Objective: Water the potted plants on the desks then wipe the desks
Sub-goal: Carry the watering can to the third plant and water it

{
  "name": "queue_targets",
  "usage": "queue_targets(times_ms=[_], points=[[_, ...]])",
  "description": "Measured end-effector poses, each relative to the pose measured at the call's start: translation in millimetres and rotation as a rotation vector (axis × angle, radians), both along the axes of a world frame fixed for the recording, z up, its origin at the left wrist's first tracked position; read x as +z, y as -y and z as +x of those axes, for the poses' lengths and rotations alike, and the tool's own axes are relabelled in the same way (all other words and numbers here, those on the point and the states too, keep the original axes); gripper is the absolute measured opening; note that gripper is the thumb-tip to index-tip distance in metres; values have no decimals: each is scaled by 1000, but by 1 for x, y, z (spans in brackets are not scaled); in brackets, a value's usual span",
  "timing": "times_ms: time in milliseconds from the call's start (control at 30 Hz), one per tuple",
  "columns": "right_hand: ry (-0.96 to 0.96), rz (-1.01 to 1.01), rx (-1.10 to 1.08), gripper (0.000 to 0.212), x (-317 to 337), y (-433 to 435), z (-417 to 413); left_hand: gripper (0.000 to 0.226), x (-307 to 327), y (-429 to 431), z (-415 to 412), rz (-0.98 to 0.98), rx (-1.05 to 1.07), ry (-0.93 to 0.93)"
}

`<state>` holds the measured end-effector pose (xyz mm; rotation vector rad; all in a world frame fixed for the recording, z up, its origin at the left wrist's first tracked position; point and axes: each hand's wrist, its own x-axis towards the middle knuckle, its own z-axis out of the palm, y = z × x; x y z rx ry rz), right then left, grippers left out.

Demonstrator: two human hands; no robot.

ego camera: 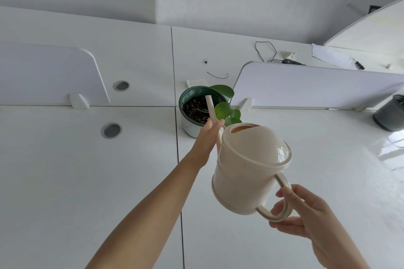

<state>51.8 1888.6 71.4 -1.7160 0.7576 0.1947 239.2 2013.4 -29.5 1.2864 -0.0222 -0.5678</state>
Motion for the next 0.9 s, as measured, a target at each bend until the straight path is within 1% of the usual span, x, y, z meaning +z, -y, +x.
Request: queue_targets(times_ms=[167,300,433,533,567,600,733,767,867,900], points=[[-2,-4,-1,25,2,0,-2,64,1,2,-2,-3,-10,-20],[-3,-5,10,26,3,-2,-3,51,0,-1,-4,9,0,-25],[-5,0,27,26,4,-5,-3,48,-2,-6,-6,21,18,-47],[-1,1,35,26,4,-9,-1,33,-4,-10,-4,41,28,-63],[1,-2,38,25,4,-10,0,31,-5,-11,-3,45,34,-65],[3,-6,40,25,4,-11,0,33,-5,-13,-2,49,40,-64],[11,-13,45,25,3,-15,3,56,-3,-18,0,41,58,-56],[11,-13,45,25,3,-16,3,54,-2,-19,0,45,59,-63],[16,-17,48,25,3,-16,4,25,-2,-19,1,54,75,-76],[18,-18,49,25,3,-17,5,21,-1,-19,1,58,82,-77]])
